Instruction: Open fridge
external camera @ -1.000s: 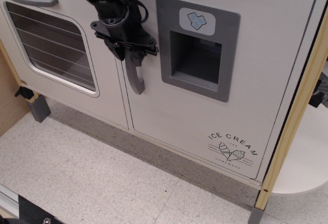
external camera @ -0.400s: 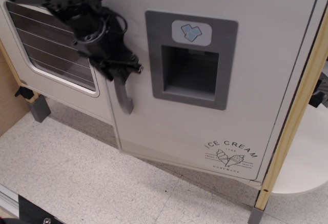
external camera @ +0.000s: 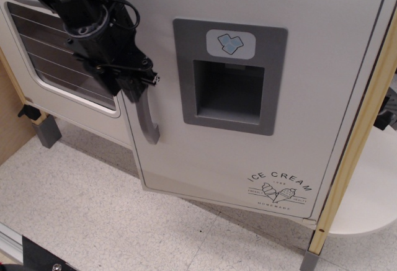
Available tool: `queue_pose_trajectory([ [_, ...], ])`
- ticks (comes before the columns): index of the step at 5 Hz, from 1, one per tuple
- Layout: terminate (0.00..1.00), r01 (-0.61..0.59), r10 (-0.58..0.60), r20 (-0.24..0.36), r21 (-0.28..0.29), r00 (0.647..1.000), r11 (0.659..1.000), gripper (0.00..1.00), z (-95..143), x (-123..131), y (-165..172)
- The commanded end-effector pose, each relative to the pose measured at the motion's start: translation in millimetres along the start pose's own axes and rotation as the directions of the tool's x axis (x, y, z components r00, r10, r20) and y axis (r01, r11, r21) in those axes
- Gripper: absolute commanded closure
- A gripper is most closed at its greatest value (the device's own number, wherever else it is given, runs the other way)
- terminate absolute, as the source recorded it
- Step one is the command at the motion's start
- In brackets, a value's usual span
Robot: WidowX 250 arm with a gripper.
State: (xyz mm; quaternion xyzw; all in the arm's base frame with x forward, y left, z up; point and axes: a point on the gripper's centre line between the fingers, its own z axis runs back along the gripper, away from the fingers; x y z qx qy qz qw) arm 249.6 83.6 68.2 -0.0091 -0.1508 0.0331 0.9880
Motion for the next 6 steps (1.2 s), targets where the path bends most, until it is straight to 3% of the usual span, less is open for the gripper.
queue_pose_trajectory([
  [1, 0.00, -0.146, 0.147, -0.017, 0.037, 0.989, 0.989, 0.00, 40, 6, 46],
  [2, 0.00, -0.388, 0.390, -0.016, 0.071, 0.921, 0.919, 0.00, 54, 28, 79],
  [3, 0.00, -0.594, 0.593, 0.050, 0.126, 0.804, 0.795, 0.00, 66, 38, 93],
  [4, 0.00, -0.722, 0.729, 0.033, 0.177, 0.684, 0.669, 0.00, 70, 46, 107],
  [5, 0.00, -0.784, 0.788, 0.062, 0.173, 0.613, 0.596, 0.00, 76, 52, 112],
  [6, 0.00, -0.814, 0.818, 0.066, 0.176, 0.571, 0.554, 0.00, 70, 66, 107],
])
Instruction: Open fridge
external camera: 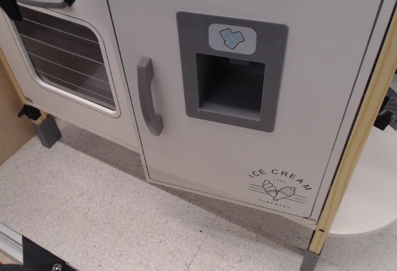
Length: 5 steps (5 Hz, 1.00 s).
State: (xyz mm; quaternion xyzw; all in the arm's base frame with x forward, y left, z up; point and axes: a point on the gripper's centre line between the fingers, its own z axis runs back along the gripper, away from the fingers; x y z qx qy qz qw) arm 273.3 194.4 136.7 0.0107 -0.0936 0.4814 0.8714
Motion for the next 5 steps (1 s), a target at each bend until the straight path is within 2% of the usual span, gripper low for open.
queue_pose_trajectory([
  [1, 0.00, -0.038, 0.039, 0.044, -0.031, 0.998, 0.999, 0.00, 12, 7, -26],
  [2, 0.00, -0.002, 0.002, 0.025, -0.014, 1.000, 1.000, 0.00, 7, 6, -40],
  [3, 0.00, 0.110, -0.109, 0.028, -0.028, 0.994, 0.994, 0.00, 12, -11, -37],
  [5, 0.00, 0.285, -0.286, -0.005, -0.048, 0.958, 0.957, 0.00, 29, -40, 3],
])
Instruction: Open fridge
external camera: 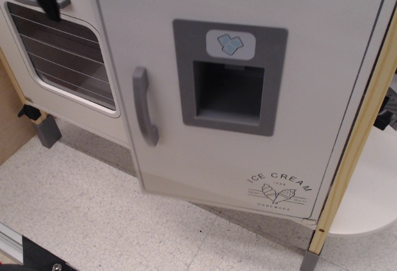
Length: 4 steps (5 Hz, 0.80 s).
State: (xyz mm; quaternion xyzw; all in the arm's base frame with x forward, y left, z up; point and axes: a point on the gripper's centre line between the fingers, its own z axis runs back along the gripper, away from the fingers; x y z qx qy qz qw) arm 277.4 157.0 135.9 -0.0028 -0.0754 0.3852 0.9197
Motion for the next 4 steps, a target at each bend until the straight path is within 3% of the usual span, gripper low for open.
queue_pose_trajectory([
  [1, 0.00, 0.166, -0.165, 0.032, -0.037, 0.986, 0.985, 0.00, 32, -36, 34],
  [2, 0.00, 0.293, -0.292, 0.007, -0.028, 0.956, 0.956, 0.00, 31, -69, 34],
  [4, 0.00, 0.427, -0.427, -0.009, -0.020, 0.904, 0.904, 0.00, 28, -121, 16],
])
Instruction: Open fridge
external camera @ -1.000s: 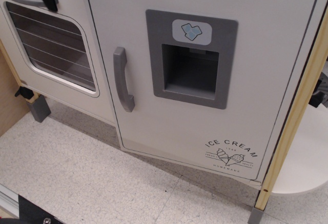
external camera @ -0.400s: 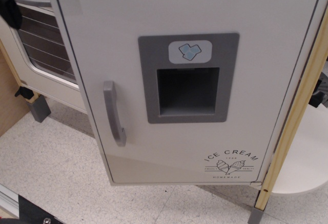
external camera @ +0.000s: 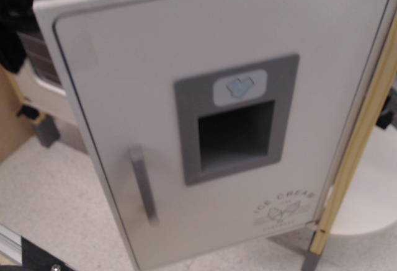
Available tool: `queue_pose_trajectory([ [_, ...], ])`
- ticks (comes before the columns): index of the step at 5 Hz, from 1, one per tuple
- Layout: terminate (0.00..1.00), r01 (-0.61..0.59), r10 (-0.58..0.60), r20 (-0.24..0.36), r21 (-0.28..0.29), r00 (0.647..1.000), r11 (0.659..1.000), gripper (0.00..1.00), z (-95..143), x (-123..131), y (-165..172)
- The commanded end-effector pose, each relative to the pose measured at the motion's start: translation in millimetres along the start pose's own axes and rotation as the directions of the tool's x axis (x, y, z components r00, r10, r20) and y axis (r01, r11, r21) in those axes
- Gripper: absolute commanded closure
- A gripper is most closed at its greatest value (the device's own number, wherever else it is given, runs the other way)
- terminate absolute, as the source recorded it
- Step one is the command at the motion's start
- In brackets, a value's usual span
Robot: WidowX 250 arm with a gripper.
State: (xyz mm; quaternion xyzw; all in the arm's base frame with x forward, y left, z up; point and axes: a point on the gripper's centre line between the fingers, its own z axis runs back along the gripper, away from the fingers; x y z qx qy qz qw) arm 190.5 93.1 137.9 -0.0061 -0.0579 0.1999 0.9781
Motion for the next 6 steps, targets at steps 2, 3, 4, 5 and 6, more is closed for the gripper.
queue_pose_trajectory([
  [2, 0.00, 0.296, -0.298, 0.022, 0.058, 0.954, 0.953, 0.00, -7, -57, -71],
  [3, 0.00, 0.329, -0.330, 0.020, 0.047, 0.944, 0.943, 0.00, -10, -64, -86],
  [4, 0.00, 0.356, -0.356, 0.012, 0.026, 0.934, 0.934, 0.00, -13, -65, -89],
  [5, 0.00, 0.356, -0.356, 0.012, 0.026, 0.934, 0.934, 0.00, -13, -65, -89],
  [6, 1.00, 0.356, -0.356, 0.012, 0.026, 0.934, 0.934, 0.00, -13, -65, -89],
])
